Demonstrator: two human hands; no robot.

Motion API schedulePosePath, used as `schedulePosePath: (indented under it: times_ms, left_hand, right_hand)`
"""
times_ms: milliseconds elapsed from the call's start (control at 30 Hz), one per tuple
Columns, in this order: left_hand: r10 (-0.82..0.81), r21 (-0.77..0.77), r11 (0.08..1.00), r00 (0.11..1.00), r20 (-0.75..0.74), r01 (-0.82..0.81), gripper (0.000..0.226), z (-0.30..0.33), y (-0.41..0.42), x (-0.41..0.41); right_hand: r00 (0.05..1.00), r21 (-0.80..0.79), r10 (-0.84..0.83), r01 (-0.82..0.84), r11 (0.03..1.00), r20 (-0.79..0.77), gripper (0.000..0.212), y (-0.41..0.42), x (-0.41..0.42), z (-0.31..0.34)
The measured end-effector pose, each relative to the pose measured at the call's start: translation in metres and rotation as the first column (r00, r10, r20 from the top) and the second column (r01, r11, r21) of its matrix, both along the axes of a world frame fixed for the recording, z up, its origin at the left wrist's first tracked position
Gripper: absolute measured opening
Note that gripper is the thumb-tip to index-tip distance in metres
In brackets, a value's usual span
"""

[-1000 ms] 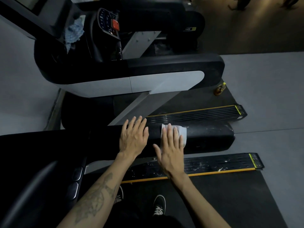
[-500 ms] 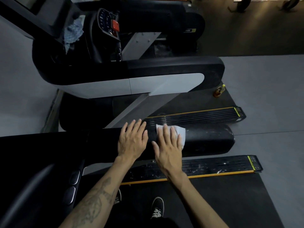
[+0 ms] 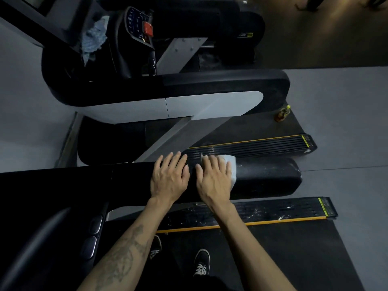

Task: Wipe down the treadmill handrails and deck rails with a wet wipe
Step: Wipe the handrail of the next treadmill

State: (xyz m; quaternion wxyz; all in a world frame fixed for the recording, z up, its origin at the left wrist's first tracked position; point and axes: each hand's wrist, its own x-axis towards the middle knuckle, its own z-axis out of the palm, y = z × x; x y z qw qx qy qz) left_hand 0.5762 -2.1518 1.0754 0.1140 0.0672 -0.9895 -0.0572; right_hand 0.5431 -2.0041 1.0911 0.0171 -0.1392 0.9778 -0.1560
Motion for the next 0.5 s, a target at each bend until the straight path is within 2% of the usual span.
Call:
schedulePosePath:
  times_ms: [67,133,233,367,433,500]
  left_hand:
    - [0.000,-0.002,1.000,1.000,0.003,0.000,0.051,0.000,0.000,-0.001]
    - [-0.004,-0.003,1.000,1.000,0.003,0.004,0.050,0.000,0.000,-0.001]
    - [-0.008,0.005,1.000,1.000,-0.022,0.008,0.048,-0.001,0.000,-0.002]
    - [-0.006,0.014,1.000,1.000,-0.025,0.006,0.049,-0.001,0.000,-0.001]
    - [-0.007,0.014,1.000,1.000,-0.017,0.007,0.050,-0.001,0.001,-0.001]
    - [-0.015,0.012,1.000,1.000,-0.020,0.015,0.049,-0.001,0.001,0.000]
  right_hand:
    - [0.993,-0.032,0.114,-0.113,0.993,0.025,0.049,0.000,-0.010,0.001]
    - [0.983,0.037,0.177,-0.179,0.983,0.044,0.044,0.005,-0.026,0.003]
    - [0.992,0.135,0.119,-0.123,0.983,0.038,0.046,0.014,-0.038,0.002]
    - [0.997,0.098,-0.067,0.070,0.993,-0.034,0.057,0.013,-0.011,-0.003]
    - [0.998,0.054,-0.065,0.065,0.996,-0.004,0.065,0.004,0.001,-0.004]
    - [0.999,0.000,0.012,-0.012,1.000,0.041,0.066,-0.002,0.000,-0.004]
